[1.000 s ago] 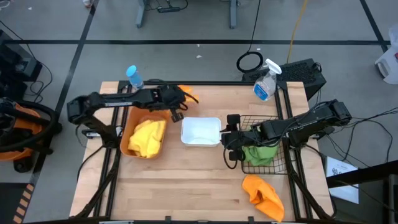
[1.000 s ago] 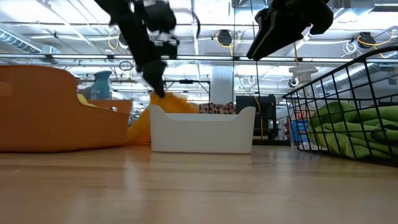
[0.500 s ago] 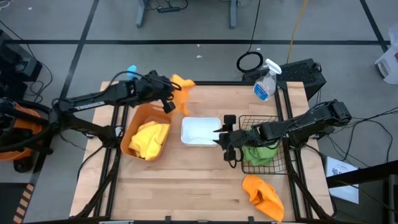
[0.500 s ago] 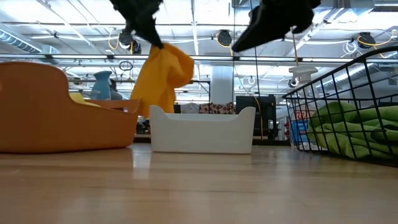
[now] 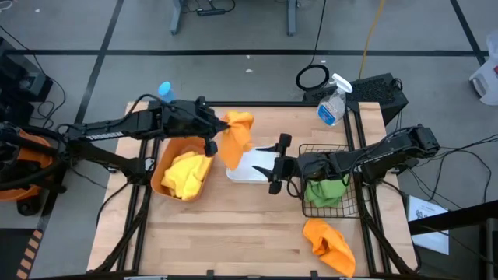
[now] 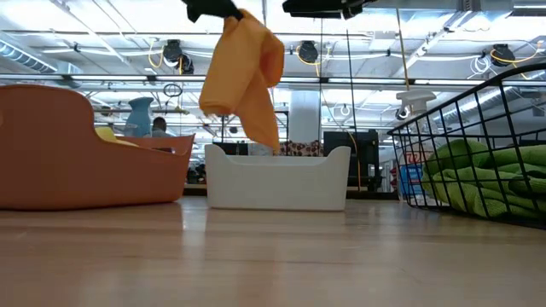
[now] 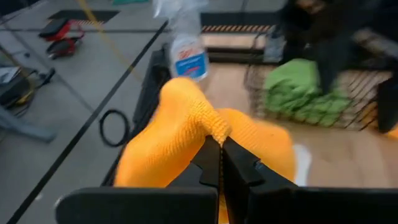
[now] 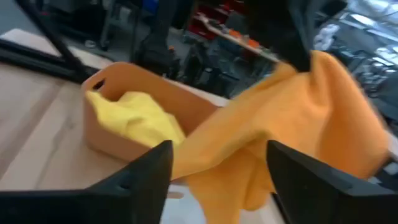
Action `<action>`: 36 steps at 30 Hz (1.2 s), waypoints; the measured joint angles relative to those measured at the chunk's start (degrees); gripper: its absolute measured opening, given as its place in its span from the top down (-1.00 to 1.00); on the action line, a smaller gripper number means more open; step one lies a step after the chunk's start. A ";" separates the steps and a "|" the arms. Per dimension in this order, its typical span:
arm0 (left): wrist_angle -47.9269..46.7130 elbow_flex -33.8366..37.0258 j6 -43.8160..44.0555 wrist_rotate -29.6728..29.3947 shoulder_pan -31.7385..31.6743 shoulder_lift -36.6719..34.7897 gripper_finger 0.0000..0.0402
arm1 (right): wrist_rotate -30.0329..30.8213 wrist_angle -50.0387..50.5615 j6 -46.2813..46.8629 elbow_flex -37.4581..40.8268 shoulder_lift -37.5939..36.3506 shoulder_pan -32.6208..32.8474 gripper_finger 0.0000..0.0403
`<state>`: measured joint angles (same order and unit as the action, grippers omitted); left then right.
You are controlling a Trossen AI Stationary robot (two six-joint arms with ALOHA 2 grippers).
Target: Sort microfiber towel by color & place in baskets
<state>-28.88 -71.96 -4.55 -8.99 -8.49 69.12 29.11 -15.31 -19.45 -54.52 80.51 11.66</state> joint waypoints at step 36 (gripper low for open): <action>-3.03 0.00 6.34 -6.83 12.54 5.71 0.28 | -3.70 -1.93 8.49 -0.02 4.48 -3.33 0.97</action>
<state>-31.91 -71.96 1.79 -15.82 4.05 74.83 25.41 -17.23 -10.96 -54.54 84.99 8.33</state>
